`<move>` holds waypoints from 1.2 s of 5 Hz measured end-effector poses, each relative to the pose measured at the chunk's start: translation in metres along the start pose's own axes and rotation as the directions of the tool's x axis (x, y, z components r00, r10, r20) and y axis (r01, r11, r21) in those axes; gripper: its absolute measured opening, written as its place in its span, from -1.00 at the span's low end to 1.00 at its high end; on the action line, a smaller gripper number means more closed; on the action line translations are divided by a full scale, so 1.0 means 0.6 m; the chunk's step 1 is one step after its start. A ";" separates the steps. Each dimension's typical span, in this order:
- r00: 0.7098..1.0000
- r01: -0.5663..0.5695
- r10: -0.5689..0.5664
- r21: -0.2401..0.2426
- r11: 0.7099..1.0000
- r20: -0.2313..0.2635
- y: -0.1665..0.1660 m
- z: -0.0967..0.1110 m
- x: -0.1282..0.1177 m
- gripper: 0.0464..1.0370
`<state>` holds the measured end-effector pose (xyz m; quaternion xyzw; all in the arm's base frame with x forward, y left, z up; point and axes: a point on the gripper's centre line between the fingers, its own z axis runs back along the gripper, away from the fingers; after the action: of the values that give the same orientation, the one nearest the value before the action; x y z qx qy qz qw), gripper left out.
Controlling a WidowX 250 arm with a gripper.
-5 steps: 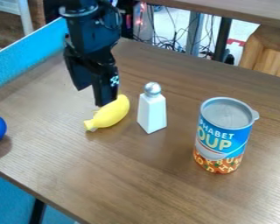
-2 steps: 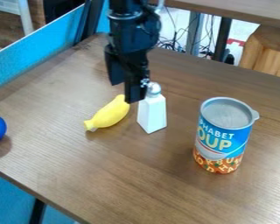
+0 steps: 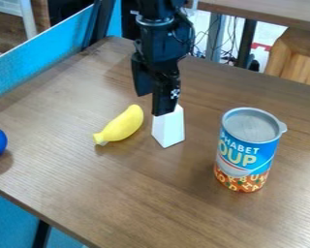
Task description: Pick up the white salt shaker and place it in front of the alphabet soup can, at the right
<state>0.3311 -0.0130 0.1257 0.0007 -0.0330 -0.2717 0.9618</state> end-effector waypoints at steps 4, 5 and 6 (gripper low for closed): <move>0.998 -0.040 0.038 -0.033 0.999 -0.053 0.013 -0.055 0.054 0.32; 0.997 -0.064 0.063 -0.036 0.997 -0.038 0.006 -0.053 0.050 0.20; 0.995 -0.091 0.089 -0.031 0.995 -0.050 0.000 -0.034 0.031 0.20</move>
<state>0.3481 -0.0233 0.1063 -0.0102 -0.0049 -0.2284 0.9735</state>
